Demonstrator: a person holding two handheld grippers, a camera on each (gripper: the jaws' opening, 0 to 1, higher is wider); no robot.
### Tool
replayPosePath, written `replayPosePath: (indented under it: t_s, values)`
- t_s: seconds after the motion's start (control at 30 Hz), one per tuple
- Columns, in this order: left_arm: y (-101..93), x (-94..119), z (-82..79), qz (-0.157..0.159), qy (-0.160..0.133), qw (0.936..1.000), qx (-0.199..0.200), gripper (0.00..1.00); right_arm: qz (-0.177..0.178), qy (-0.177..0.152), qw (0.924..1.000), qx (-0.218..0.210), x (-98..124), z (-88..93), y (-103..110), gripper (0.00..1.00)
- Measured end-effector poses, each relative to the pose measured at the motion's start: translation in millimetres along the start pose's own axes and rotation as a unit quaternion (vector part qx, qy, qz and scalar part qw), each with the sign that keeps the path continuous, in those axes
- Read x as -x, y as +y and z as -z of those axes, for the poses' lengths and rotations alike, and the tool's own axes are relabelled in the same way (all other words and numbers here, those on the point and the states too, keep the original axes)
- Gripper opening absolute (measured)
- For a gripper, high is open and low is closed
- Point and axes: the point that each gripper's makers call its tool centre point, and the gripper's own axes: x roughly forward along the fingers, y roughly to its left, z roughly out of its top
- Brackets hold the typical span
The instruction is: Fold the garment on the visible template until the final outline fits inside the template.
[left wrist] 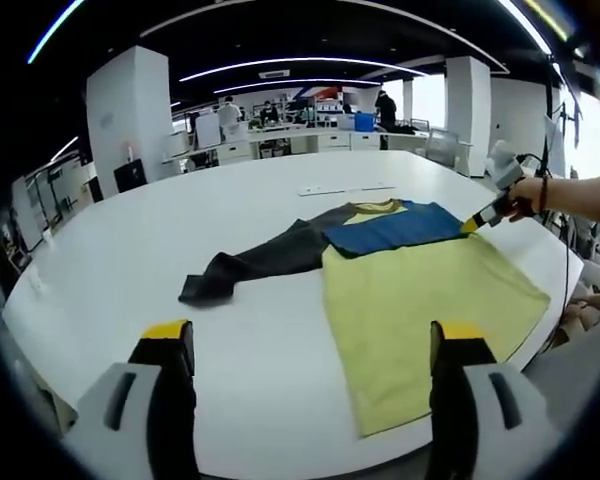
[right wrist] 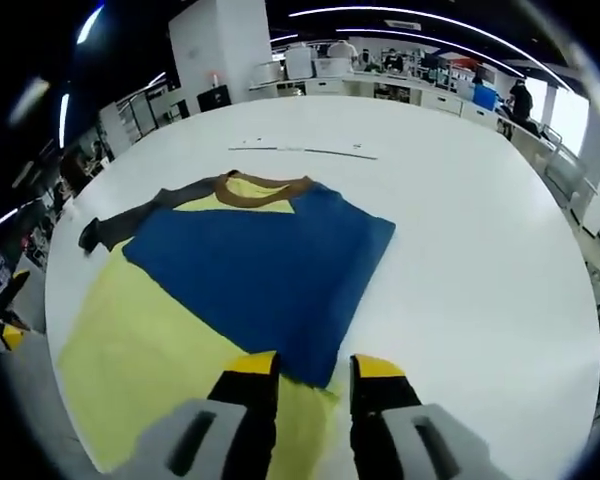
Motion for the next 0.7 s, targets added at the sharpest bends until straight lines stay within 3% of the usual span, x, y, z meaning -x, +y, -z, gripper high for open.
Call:
replayPosePath:
  t_s: [0.37, 0.5, 0.7]
  values:
    - [-2.7, -2.3, 6.5, 0.004, 0.014, 0.9999, -0.007, 0.96, 0.018, -0.004, 0.9993, -0.034, 0.3, 5.5, -3.5, 0.04]
    - [0.0, -1.7, 5.1, 0.000, 0.012, 0.9999, -0.004, 0.95, 0.006, -0.018, 0.9986, -0.049, 0.5, 5.6, -4.8, 0.02]
    - [6.9, -1.3, 6.8, -0.005, 0.015, 0.9999, -0.006, 0.94, 0.002, -0.012, 0.9992, -0.038, 4.2, 7.9, -15.0, 0.01]
